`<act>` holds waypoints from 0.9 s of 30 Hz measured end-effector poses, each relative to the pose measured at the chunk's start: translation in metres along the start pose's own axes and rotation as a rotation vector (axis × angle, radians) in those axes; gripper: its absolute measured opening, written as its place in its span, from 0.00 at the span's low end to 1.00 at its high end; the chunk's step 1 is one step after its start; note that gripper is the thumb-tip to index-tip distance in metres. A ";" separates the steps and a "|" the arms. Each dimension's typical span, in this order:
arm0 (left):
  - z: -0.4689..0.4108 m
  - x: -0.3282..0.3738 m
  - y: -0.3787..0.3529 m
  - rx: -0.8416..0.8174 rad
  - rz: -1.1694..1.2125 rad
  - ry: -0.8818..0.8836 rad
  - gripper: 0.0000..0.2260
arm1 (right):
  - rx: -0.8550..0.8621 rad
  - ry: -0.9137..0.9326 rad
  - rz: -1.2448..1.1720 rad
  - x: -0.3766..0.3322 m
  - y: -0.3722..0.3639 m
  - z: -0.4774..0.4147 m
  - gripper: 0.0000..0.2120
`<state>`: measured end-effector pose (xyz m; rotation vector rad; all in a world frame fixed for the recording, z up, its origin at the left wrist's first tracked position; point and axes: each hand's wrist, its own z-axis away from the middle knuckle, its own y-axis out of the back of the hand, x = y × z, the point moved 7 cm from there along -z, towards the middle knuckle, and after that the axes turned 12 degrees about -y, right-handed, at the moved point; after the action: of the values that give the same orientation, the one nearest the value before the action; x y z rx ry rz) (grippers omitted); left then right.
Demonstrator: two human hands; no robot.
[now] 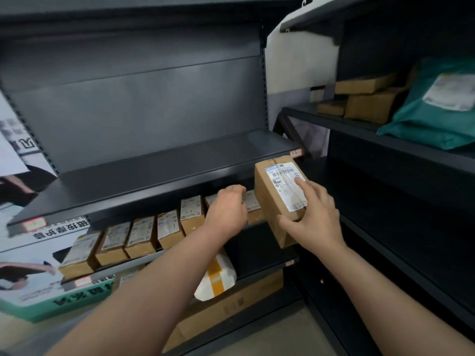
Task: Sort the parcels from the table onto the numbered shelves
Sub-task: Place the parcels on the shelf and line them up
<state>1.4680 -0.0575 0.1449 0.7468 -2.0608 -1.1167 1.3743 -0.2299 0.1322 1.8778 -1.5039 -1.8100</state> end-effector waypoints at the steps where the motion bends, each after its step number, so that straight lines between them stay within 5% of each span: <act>1: -0.003 0.000 0.005 0.008 0.003 -0.004 0.21 | 0.013 0.006 -0.028 -0.005 0.002 -0.004 0.46; 5: -0.018 0.000 0.022 0.051 0.006 0.003 0.21 | 0.044 0.037 -0.105 -0.024 0.005 -0.028 0.51; 17: -0.132 -0.013 0.017 0.070 0.022 0.040 0.22 | 0.025 0.072 -0.035 -0.055 -0.012 -0.189 0.35; 22: -0.184 -0.021 -0.004 0.018 0.117 0.090 0.30 | -0.230 0.160 -0.111 -0.062 -0.042 -0.256 0.45; 27: -0.225 -0.029 -0.022 0.032 0.273 0.113 0.37 | -0.276 0.197 -0.101 -0.045 -0.050 -0.297 0.34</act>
<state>1.6632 -0.1552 0.2099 0.5118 -2.0162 -0.8709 1.6522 -0.3273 0.2094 1.9552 -1.0541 -1.7096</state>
